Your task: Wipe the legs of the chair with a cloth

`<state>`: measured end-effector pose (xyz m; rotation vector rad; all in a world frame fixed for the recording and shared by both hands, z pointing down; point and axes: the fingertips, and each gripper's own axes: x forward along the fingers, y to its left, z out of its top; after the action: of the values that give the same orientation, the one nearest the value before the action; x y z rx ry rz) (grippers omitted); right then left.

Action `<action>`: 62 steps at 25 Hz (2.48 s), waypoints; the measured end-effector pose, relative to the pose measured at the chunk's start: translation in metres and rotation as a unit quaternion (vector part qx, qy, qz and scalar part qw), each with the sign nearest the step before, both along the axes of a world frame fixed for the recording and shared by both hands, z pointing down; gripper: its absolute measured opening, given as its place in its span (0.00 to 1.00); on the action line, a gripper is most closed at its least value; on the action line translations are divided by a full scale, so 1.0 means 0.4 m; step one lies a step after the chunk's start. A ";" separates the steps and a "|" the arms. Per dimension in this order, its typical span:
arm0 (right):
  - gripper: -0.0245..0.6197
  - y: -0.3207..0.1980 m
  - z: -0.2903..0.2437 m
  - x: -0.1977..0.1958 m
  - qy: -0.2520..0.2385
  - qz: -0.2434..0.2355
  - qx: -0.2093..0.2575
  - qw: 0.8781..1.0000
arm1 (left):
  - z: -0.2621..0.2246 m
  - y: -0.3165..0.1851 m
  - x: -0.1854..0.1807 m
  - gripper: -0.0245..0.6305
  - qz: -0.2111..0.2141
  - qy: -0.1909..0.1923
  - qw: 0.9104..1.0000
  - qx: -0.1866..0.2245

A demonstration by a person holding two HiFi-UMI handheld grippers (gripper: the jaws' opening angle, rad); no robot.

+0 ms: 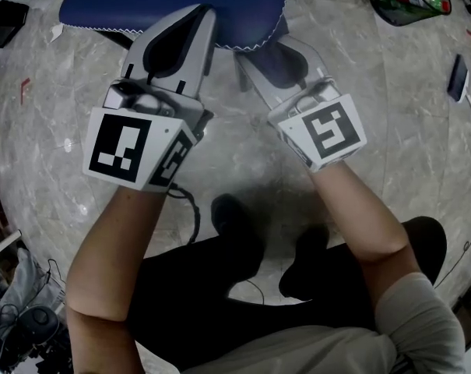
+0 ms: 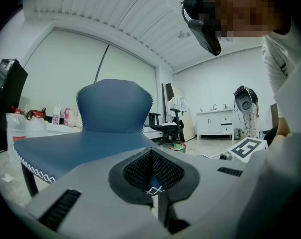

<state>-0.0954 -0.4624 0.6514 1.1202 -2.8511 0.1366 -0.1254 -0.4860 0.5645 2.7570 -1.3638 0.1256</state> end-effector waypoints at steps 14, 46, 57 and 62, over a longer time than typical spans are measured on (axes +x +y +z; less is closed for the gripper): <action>0.23 0.049 0.537 -0.035 0.071 -0.020 -0.155 0.985 | -0.001 -0.002 0.002 0.04 0.002 0.003 1.000 -0.002; 0.20 0.011 0.038 0.017 -0.009 -0.011 -0.019 1.000 | 0.006 0.003 0.012 0.05 0.001 -0.011 1.000 -0.004; 0.20 0.019 0.022 0.019 -0.011 -0.014 -0.014 1.000 | 0.005 0.003 0.010 0.05 -0.004 -0.013 1.000 -0.003; 0.20 0.026 0.020 0.027 -0.008 -0.015 -0.010 1.000 | 0.004 0.006 0.016 0.04 -0.004 -0.007 1.000 -0.005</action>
<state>-0.0845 -0.4520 0.6592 1.0783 -2.8714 0.1737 -0.1191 -0.4837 0.5660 2.7475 -1.3726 0.1511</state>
